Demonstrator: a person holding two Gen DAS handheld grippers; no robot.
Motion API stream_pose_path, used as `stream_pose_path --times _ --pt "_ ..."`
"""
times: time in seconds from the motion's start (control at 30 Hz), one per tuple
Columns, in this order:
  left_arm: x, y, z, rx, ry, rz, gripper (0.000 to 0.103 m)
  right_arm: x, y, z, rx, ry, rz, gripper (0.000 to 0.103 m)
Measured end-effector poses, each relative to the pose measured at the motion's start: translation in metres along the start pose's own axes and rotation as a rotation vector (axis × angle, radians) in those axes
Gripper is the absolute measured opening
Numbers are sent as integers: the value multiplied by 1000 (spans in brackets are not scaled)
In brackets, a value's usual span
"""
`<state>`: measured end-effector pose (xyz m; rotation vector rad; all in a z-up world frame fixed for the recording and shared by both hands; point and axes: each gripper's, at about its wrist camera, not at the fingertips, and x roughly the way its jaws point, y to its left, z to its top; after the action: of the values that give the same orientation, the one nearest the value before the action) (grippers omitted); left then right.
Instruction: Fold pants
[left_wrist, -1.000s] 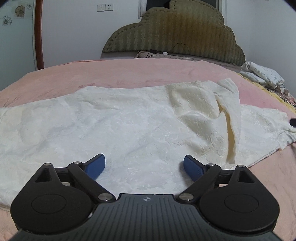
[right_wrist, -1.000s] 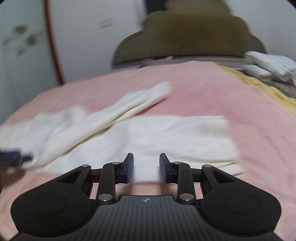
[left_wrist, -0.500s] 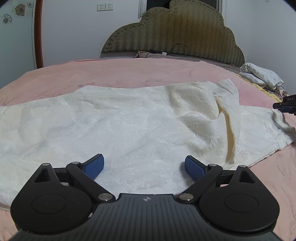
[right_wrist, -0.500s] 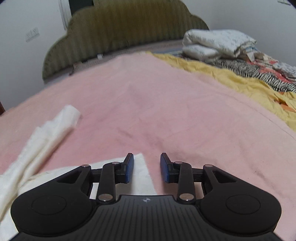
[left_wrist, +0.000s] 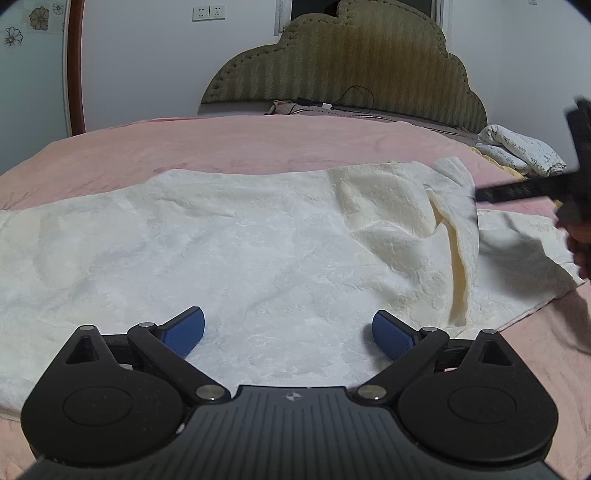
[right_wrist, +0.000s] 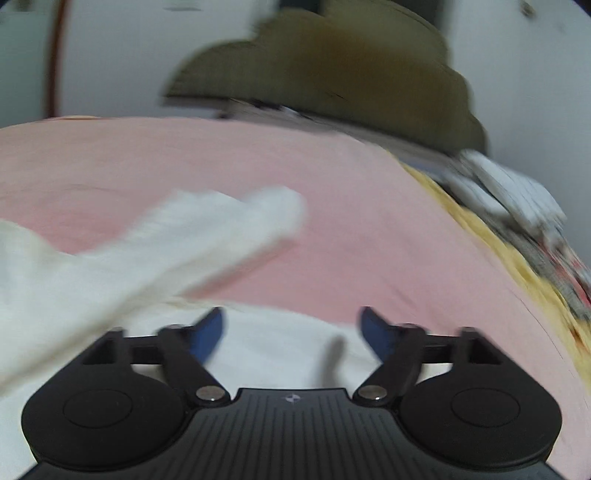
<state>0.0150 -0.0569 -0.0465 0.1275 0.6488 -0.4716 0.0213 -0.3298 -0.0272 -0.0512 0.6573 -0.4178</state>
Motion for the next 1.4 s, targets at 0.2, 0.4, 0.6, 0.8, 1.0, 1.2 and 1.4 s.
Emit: stream_pose_path --times 0.2,0.4,0.6,0.8,1.0,1.2,1.4 --pt "0 0 -1 -3 -1 -3 100 49 51 57 -23 37 -57 100" --pt "-6 0 1 -18 -42 -11 79 99 69 57 -141 140 -196 101" --pt "-10 -45 26 112 -106 -165 79 90 58 51 -238 103 -44 71" --pt "17 -92 33 255 -77 -233 61 94 64 56 -230 149 59 29" --pt "38 -104 26 303 -50 -197 31 81 35 55 -51 115 111 15" --pt "26 -99 21 320 -107 -204 4 42 -5 38 45 34 116 12" --pt "27 -121 0 431 -129 -210 3 15 -41 26 134 4 120 13"
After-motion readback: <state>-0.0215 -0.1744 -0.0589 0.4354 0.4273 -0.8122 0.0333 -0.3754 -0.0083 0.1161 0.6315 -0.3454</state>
